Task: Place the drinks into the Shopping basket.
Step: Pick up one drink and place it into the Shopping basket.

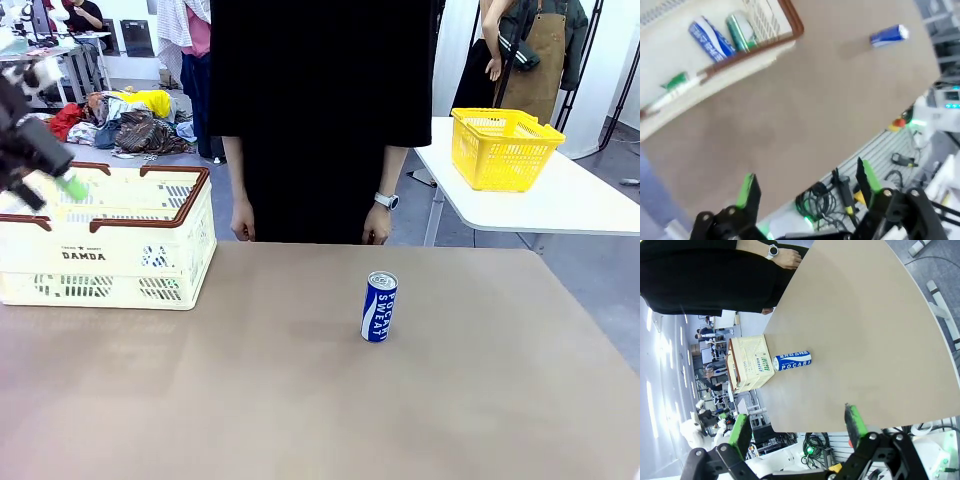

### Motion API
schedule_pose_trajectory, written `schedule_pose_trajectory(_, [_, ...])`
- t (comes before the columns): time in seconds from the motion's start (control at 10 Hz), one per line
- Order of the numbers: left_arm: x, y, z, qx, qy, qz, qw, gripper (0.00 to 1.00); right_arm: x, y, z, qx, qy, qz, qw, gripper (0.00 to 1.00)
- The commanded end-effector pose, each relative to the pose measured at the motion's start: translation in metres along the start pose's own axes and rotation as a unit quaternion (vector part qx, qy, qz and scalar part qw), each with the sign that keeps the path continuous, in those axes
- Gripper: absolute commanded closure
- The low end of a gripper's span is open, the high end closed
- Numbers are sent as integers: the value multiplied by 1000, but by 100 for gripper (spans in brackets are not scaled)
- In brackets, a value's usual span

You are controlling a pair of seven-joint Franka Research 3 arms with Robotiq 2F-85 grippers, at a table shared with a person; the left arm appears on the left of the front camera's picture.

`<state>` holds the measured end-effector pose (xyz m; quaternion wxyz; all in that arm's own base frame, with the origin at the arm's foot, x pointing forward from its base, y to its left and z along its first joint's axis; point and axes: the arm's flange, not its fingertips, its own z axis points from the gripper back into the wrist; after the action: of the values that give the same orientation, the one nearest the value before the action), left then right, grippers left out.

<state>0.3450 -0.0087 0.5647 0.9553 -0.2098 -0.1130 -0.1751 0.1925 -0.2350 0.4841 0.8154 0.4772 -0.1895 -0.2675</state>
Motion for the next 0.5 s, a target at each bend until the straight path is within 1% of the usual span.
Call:
schedule_pose_trajectory(0.0, [-36, 18, -4, -45, -30, -20, 998, 0, 1, 0, 1, 8, -2, 12, 1000, 0])
schedule_pose_trajectory(0.1, [-44, 37, 0, -79, -33, -27, 996, 0, 1, 0, 1, 8, -2, 12, 1000, 0])
schedule_pose_trajectory(0.2, [-46, 60, 7, -123, -21, -48, 991, 0, 1, 0, 1, 8, -2, 12, 1000, 0])
schedule_pose_trajectory(0.4, [-48, 110, 15, -199, -17, -66, 978, 0, 1, 0, 1, 8, -2, 12, 1000, 0])
